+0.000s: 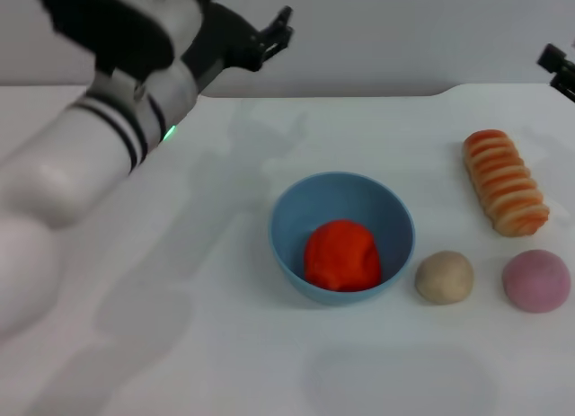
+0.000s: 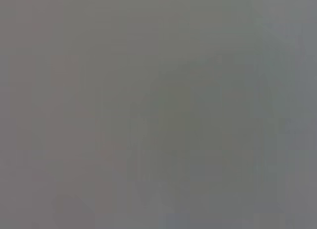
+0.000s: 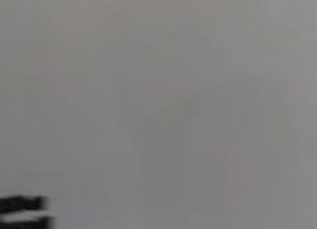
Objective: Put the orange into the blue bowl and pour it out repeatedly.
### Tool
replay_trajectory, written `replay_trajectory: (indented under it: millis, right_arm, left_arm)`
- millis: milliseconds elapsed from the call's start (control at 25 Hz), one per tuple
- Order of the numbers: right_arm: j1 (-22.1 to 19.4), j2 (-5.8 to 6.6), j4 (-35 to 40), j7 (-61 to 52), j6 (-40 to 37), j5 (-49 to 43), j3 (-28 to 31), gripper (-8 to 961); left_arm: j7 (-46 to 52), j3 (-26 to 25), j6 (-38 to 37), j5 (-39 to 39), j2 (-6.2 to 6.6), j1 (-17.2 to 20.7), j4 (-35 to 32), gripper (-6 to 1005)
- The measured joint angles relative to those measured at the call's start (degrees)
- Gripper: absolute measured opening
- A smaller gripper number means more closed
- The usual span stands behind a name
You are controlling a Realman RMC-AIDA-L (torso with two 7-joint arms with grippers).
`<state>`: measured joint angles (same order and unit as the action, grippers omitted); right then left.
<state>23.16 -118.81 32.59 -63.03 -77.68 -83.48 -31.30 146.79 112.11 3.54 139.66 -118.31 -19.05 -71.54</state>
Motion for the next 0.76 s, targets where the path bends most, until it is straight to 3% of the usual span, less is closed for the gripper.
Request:
replay_trajectory:
  millis: [160, 360, 560, 760]
  right_arm:
    - [-0.09, -0.14, -11.48, 20.89, 5.02, 13.87, 0.02, 667]
    - [0.76, -0.22, -25.07, 41.05, 3.84, 35.04, 0.03, 667]
    - [0.67, -0.36, -30.15, 42.8, 1.11, 39.23, 0.19, 667]
    - [0.68, -0.36, -30.8, 42.92, 1.83, 39.26, 0.17, 667]
  left_arm:
    - [0.43, 6.44, 17.94, -0.72, -0.2, 1.64, 8.22, 807]
    - [0.57, 14.81, 32.06, -7.31, -0.42, 1.69, 16.1, 813]
    - [0.57, 22.45, 42.99, -10.44, -0.53, 1.31, 21.69, 813]
    - [0.57, 24.01, 45.16, -11.19, -0.58, 1.08, 23.06, 813]
